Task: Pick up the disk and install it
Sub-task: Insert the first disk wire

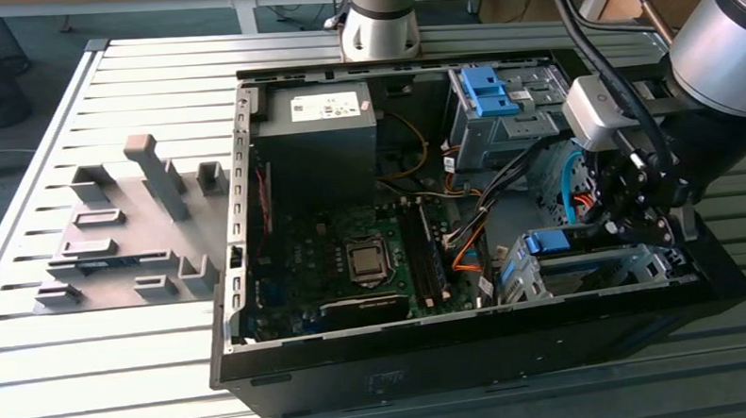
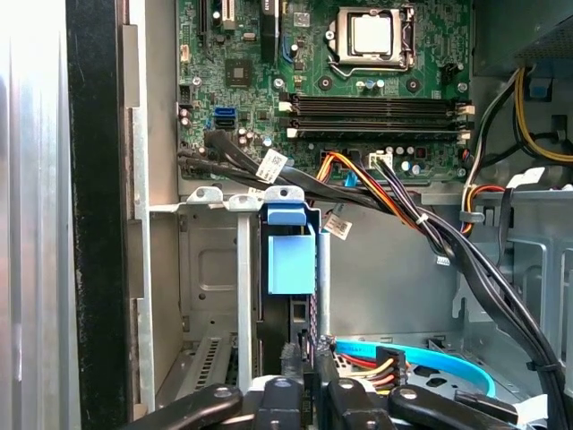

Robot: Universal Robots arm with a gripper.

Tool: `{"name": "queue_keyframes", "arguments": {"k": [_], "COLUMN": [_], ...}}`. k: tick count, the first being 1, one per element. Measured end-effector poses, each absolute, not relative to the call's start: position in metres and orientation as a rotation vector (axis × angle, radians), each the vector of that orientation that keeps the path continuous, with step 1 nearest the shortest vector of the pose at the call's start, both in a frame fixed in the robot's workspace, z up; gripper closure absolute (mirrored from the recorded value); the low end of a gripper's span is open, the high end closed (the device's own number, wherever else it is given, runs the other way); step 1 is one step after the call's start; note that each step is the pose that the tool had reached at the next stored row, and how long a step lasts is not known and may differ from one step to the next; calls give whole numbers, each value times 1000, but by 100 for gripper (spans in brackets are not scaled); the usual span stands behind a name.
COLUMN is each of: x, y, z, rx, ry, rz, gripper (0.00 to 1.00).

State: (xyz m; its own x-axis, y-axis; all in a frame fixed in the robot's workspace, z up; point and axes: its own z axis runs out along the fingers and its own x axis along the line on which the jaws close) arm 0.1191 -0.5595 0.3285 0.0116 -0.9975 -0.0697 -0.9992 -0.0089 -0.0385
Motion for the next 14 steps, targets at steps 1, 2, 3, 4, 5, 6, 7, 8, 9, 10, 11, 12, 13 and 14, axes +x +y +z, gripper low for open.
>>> {"name": "queue_keyframes", "arguments": {"k": [1, 2, 3, 4, 5, 6, 7, 8, 9, 10, 11, 12, 13, 14], "x": [119, 119, 119, 119, 119, 119, 119, 119, 119, 119, 119, 119, 119, 119], "y": [-560, -560, -560, -559, -560, -560, -560, -560, -560, -560, -560, -560, -560, -560], "z": [329, 329, 330, 331, 332, 333, 335, 337, 338, 340, 341, 342, 342, 342], "rx": [-2178, -2178, -2178, -2178, -2178, -2178, -2178, -2178, -2178, -2178, -2178, -2178, -2178, -2178], "ry": [2156, 2156, 2156, 2156, 2156, 2156, 2156, 2156, 2156, 2156, 2156, 2156, 2156, 2156], "rz": [34, 34, 34, 34, 34, 34, 34, 34, 34, 34, 34, 34, 35, 35], "gripper": [76, 76, 76, 76, 76, 76, 76, 76, 76, 76, 76, 76, 76, 78]}}
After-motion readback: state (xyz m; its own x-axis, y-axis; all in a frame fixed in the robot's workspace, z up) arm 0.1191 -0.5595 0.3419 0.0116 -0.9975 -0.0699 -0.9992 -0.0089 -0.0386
